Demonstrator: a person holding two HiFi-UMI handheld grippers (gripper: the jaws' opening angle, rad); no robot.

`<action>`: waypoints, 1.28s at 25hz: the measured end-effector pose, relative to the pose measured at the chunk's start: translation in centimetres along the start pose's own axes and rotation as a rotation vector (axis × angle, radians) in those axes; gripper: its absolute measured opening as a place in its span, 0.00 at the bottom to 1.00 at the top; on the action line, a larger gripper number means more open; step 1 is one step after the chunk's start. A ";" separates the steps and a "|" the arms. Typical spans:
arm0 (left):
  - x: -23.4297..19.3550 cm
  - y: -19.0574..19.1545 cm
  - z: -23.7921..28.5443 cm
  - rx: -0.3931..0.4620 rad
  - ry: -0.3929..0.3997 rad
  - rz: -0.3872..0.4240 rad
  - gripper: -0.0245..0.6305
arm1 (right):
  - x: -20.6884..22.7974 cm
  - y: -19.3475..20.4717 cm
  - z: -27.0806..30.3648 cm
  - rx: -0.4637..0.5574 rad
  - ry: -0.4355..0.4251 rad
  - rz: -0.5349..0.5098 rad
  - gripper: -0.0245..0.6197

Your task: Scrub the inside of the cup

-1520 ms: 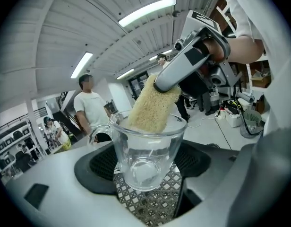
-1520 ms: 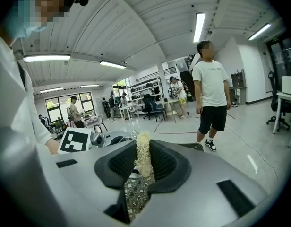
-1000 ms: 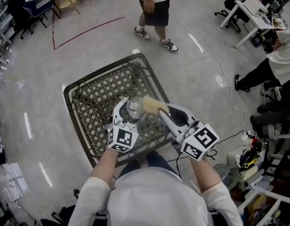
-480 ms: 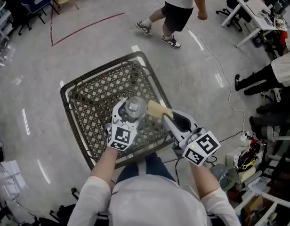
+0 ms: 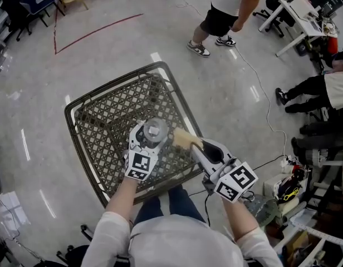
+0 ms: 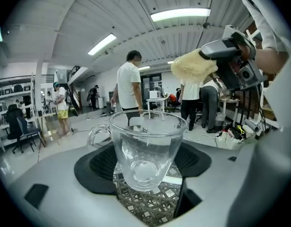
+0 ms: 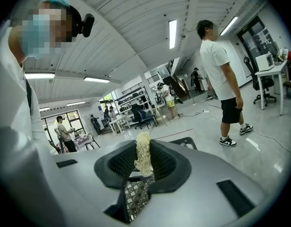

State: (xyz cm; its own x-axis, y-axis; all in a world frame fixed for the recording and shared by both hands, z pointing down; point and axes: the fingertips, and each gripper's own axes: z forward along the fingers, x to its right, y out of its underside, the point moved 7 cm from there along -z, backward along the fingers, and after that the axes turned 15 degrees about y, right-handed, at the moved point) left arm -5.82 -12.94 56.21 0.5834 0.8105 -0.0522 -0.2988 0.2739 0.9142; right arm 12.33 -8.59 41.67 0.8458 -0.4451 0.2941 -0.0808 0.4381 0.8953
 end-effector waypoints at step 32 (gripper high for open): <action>-1.0 9.0 5.0 -0.033 0.008 -0.096 0.58 | 3.2 6.6 3.2 -0.135 0.033 0.000 0.18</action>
State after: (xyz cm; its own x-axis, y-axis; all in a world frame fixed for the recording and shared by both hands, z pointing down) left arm -5.30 -13.88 66.53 0.6043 0.7840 -0.1420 -0.2668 0.3671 0.8911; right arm 12.80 -9.57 49.59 0.8629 -0.4204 0.2807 -0.0107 0.5399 0.8417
